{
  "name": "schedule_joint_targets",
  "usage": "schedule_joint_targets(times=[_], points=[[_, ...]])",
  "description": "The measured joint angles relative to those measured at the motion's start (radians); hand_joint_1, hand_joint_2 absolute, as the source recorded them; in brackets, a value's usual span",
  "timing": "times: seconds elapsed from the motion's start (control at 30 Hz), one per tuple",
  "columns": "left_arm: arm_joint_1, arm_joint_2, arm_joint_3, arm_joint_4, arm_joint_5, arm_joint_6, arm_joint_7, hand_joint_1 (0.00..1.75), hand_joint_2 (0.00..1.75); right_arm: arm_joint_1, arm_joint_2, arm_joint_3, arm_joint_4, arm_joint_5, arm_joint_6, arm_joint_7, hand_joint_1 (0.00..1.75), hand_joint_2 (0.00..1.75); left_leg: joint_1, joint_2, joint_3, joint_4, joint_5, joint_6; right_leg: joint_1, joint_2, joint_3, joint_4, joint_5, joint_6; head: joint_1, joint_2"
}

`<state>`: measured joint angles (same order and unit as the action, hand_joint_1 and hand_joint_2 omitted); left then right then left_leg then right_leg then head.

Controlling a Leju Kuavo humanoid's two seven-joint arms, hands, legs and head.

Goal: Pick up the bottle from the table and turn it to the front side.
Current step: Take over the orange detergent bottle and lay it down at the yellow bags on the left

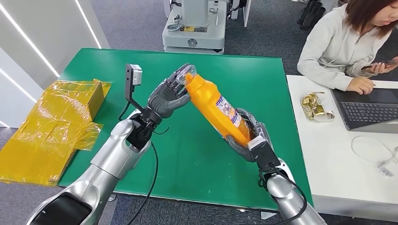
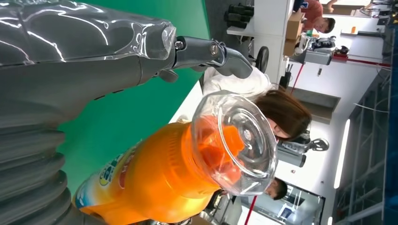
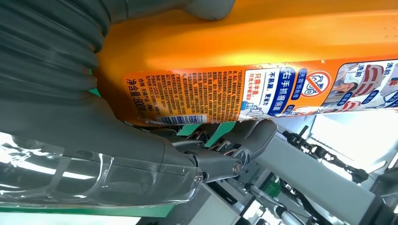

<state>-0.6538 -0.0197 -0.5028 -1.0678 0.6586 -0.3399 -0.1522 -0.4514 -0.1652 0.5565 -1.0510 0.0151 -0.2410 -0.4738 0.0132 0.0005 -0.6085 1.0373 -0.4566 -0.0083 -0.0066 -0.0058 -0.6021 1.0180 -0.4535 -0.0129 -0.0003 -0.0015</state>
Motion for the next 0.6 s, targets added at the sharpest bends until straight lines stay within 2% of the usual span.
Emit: schedule_joint_targets(times=[0.17, 0.33, 0.6], points=[[0.0, -0.015, -0.016, -0.01, 0.016, -0.001, 0.001, 0.0, 1.75, 0.0, 0.0, 0.0, -0.008, 0.007, -0.015, -0.01, 1.75, 1.75, 0.0, 0.0, 0.0, 0.0, 0.0, 0.0, 0.0, 0.0, 0.0, 0.0, 0.0, 0.0, 0.0, 0.0], [0.0, -0.05, -0.042, -0.018, 0.034, 0.008, 0.008, 0.0, 1.75, -0.011, 0.008, 0.003, -0.018, 0.006, -0.022, -0.01, 1.75, 1.75, 0.0, 0.0, -0.001, 0.0, 0.0, 0.0, 0.0, 0.0, 0.0, 0.0, 0.0, 0.0, 0.0, 0.0], [-0.002, -0.088, -0.054, -0.042, 0.036, 0.023, 0.014, 0.0, 1.75, -0.016, 0.053, 0.006, -0.022, 0.03, -0.042, 0.015, 1.75, 1.75, 0.0, 0.0, 0.0, 0.0, 0.0, 0.0, 0.0, 0.0, 0.0, 0.0, 0.0, 0.0, 0.0, 0.0]])
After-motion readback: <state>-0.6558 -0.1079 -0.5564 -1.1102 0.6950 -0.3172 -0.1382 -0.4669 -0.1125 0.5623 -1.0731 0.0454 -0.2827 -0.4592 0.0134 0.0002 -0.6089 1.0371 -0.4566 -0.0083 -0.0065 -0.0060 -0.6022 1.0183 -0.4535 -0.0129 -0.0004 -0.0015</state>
